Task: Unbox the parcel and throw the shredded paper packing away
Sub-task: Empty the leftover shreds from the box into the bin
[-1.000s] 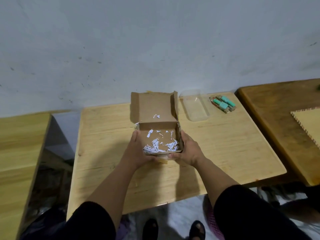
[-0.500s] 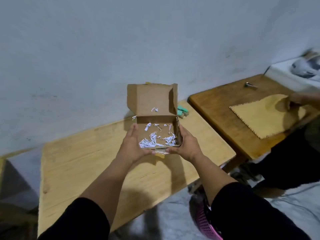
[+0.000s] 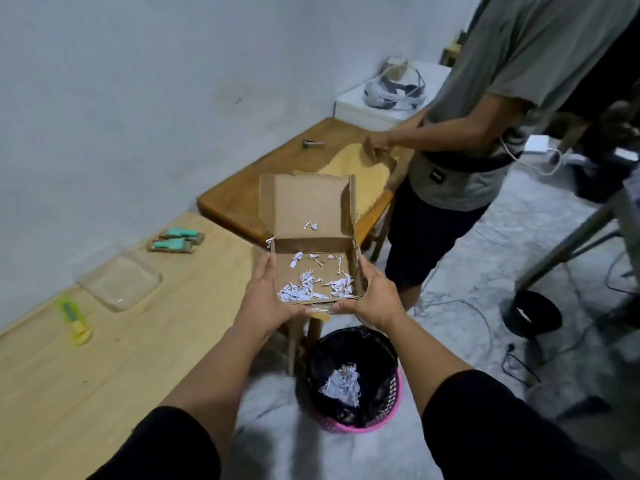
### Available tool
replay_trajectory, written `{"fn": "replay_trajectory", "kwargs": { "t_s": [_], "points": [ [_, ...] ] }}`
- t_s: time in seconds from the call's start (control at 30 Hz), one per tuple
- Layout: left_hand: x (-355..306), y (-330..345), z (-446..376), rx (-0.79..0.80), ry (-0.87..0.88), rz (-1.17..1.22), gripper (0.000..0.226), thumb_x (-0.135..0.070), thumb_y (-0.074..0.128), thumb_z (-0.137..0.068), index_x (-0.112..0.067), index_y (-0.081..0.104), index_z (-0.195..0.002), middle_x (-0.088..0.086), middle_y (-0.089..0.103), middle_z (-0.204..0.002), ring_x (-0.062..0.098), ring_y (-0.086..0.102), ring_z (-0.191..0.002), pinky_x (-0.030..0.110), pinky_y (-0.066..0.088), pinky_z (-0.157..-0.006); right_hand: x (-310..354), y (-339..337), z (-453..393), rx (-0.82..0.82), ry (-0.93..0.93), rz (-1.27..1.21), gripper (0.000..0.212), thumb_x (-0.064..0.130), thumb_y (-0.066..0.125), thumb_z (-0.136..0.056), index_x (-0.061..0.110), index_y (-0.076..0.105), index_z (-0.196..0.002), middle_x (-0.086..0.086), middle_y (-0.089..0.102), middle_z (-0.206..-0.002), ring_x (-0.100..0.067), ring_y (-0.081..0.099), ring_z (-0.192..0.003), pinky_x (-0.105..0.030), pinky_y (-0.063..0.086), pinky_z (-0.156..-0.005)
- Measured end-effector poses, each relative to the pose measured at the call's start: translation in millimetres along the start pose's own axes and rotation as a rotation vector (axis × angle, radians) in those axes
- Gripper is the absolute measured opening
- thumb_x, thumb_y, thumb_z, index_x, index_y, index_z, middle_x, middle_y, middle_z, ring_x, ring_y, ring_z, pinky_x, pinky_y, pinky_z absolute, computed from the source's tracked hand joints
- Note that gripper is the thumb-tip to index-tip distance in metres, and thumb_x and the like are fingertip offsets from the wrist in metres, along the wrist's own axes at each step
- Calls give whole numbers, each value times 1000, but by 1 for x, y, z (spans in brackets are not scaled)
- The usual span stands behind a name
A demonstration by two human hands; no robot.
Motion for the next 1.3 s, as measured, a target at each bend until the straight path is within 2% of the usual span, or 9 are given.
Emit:
{"fn": "replay_trajectory", "kwargs": {
  "t_s": [0.2, 0.37, 0.53, 0.67, 0.77, 0.9, 0.97, 1.13, 1.3],
  "points": [
    [-26, 114, -12, 207, -2, -9, 136, -45, 89, -47, -12, 5, -150, 1, 3, -158, 13, 8, -145, 24, 8, -117, -99, -45, 11, -46, 160, -14, 110, 25, 91, -49, 22, 31, -141, 6, 49, -127, -11, 46, -117, -15, 29, -97],
    [-5, 191, -5, 415, -68, -41, 136, -49, 87, -48, -12, 4, -150, 3, 4, -158, 19, 12, -144, 26, 11, -116, -183, -27, 24, -13, 341, -25, 105, 30, 91, -41, 30, 39, -133, 5, 59, -121, -16, 56, -110, -29, 45, -98],
    [24, 247, -18, 545, 22, -88, 138, -46, 88, -45, -1, 6, -147, 11, 15, -153, 23, 19, -140, 16, 11, -106, -245, 5, 18, -22, 460, -88, 94, 18, 89, -46, 27, 45, -128, 6, 58, -113, -14, 57, -104, -24, 46, -91],
    [61, 287, -38, 670, 18, -175, 133, -58, 79, -55, -9, -3, -148, 7, -8, -157, 26, 2, -145, 33, 9, -116, -284, 34, -1, -58, 476, -84, 92, 21, 89, -47, 27, 46, -128, 2, 59, -118, -17, 57, -108, -26, 46, -92],
    [89, 318, -47, 754, 50, -269, 114, -52, 71, -71, -7, 0, -148, 16, -18, -154, 29, -8, -145, 25, 2, -114, -311, 59, -17, -18, 483, -14, 105, 26, 85, -56, 24, 26, -144, -3, 46, -134, -20, 49, -120, -28, 40, -103],
    [113, 349, -55, 776, 87, -453, 85, -44, 50, -90, -4, 1, -147, 18, -14, -155, 32, -8, -145, 40, 9, -118, -333, 85, -35, 169, 511, 195, 98, 29, 72, -75, 24, 6, -148, -1, 7, -157, -22, 22, -141, -32, 28, -113],
    [113, 351, -55, 735, 133, -515, 75, -36, 44, -95, -4, 3, -148, 15, -3, -157, 28, -3, -145, 39, 13, -118, -336, 89, -38, 245, 516, 308, 92, 27, 65, -81, 21, 2, -148, -2, 1, -158, -21, 15, -144, -32, 25, -113],
    [74, 317, -65, 632, 148, -579, 65, -28, 48, -93, -5, 17, -145, 15, 26, -147, 28, 28, -136, 35, 32, -107, -298, 67, -46, 408, 510, 482, 78, 28, 61, -84, 12, 16, -146, -10, 14, -155, -28, 24, -140, -36, 31, -110],
    [6, 253, -85, 423, 272, -651, 46, -31, 70, -76, -7, 54, -111, 11, 56, -108, 24, 58, -97, 27, 49, -75, -219, 10, -63, 357, 402, 569, 60, 28, 60, -85, 9, 34, -135, -16, 37, -139, -34, 43, -124, -41, 42, -99]
  ]
}}
Point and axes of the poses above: each hand's wrist, its own z-axis away from the middle knuckle, its own y-axis out of the palm, x = y × z, the point moved 3 cm from there along -z, towards the middle knuckle
